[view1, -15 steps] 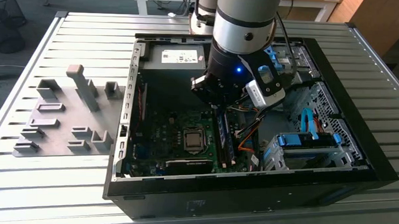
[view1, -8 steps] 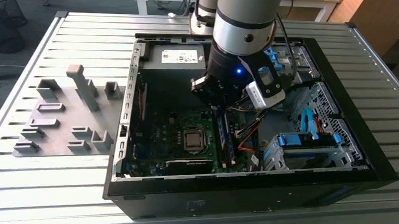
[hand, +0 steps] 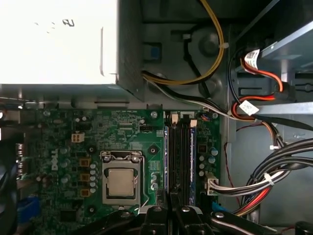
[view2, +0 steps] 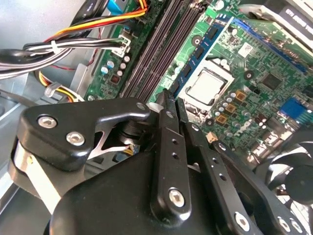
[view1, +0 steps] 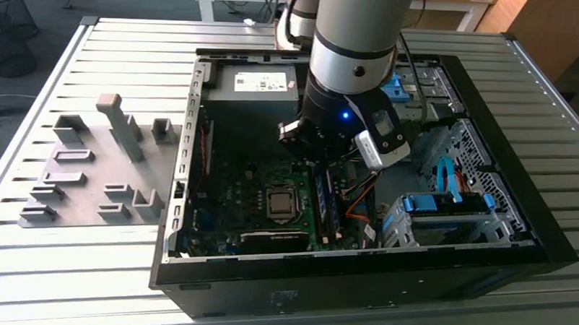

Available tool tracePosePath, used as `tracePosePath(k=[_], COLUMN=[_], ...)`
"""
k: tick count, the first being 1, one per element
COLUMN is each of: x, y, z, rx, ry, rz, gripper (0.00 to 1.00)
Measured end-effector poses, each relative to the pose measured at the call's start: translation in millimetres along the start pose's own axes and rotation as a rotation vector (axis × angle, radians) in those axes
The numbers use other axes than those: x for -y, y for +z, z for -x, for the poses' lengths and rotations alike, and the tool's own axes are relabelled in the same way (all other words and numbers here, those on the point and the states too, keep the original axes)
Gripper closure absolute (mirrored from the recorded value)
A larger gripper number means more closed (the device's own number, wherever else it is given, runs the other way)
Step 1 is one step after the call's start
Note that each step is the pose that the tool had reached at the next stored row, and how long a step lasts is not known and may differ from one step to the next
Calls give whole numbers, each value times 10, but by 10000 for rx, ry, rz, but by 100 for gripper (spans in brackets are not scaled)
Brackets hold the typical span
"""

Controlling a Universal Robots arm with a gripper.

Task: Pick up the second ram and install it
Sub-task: 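Insert the second ram into the second slot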

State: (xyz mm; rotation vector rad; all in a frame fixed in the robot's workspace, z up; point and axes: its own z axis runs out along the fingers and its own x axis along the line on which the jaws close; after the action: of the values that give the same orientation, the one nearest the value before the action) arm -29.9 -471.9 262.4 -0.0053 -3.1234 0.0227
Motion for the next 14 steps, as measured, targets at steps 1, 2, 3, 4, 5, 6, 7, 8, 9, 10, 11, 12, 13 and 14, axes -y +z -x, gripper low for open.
tracePosePath(k=[1, 2, 3, 4, 5, 6, 7, 8, 9, 10, 11, 12, 13, 14], x=[12, 24, 48, 51, 52, 51, 51, 52, 52, 51, 51, 51, 52, 55], y=[13, 27, 72, 90, 107, 124, 134, 134, 134, 134, 134, 135, 141, 150], z=[1, 4, 17, 22, 25, 25, 25, 26, 26, 26, 26, 26, 26, 27], rx=[0, 0, 0, 1, 0, -1, 0, -1, -1, -1, -1, -1, 0, -1], ry=[9, 15, 23, 32, 39, 40, 41, 41, 41, 41, 41, 41, 40, 40], rz=[0, 5, 16, 17, 15, 14, 15, 13, 13, 13, 13, 14, 18, 15], gripper=[86, 86, 86, 86, 86, 86, 86, 86, 86, 86, 86, 86, 86, 86])
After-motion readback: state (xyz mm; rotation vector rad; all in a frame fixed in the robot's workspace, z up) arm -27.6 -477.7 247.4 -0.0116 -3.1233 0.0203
